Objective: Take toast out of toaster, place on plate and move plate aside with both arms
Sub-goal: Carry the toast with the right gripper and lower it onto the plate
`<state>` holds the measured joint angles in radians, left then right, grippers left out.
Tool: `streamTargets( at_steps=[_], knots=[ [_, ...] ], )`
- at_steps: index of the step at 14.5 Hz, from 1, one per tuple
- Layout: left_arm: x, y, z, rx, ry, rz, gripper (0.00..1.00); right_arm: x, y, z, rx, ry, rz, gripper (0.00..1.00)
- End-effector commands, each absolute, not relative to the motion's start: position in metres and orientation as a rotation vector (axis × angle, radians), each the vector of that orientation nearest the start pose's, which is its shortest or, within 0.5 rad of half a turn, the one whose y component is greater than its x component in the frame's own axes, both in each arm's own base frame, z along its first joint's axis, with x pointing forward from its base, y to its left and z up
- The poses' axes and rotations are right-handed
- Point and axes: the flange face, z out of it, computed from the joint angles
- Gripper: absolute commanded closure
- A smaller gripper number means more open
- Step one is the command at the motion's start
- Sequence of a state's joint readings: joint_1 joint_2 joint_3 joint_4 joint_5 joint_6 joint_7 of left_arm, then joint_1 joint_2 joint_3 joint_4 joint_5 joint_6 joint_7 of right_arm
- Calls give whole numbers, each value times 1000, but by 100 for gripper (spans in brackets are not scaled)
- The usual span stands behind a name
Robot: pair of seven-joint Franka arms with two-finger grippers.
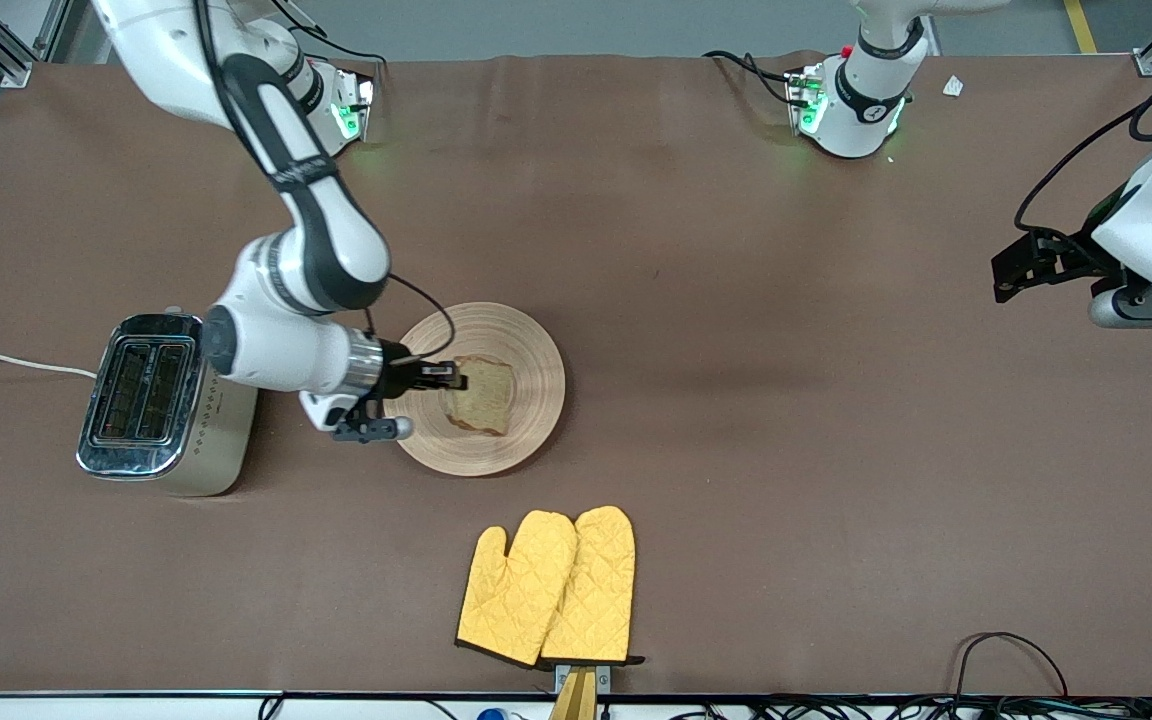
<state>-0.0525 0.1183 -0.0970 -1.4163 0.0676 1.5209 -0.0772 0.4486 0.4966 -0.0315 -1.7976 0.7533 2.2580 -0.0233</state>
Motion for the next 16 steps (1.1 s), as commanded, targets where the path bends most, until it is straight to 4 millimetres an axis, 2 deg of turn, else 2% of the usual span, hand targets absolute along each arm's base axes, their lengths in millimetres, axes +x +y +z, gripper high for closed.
streamTargets(
  at_steps=[1,2,4,5,7,8,10,16],
  knots=[
    [576,-77,634,-3065,123,3,0,593,272,245,-2595,37,169,100],
    [576,-76,633,-3064,123,8,0,600,244,233,-2593,-9,161,100],
    [576,-74,633,-3064,119,8,0,604,178,204,-2584,-124,152,100],
    [576,-74,633,-3065,119,8,0,604,153,193,-2580,-160,142,100],
    [576,-75,633,-3065,116,8,0,601,121,182,-2573,-191,136,100],
    [576,-75,633,-3065,116,8,0,600,113,180,-2554,-185,163,100],
    [576,-74,633,-3066,114,8,0,595,109,178,-2534,-173,210,100],
    [577,-74,633,-3065,117,6,0,589,119,185,-2500,-105,312,100]
  ],
)
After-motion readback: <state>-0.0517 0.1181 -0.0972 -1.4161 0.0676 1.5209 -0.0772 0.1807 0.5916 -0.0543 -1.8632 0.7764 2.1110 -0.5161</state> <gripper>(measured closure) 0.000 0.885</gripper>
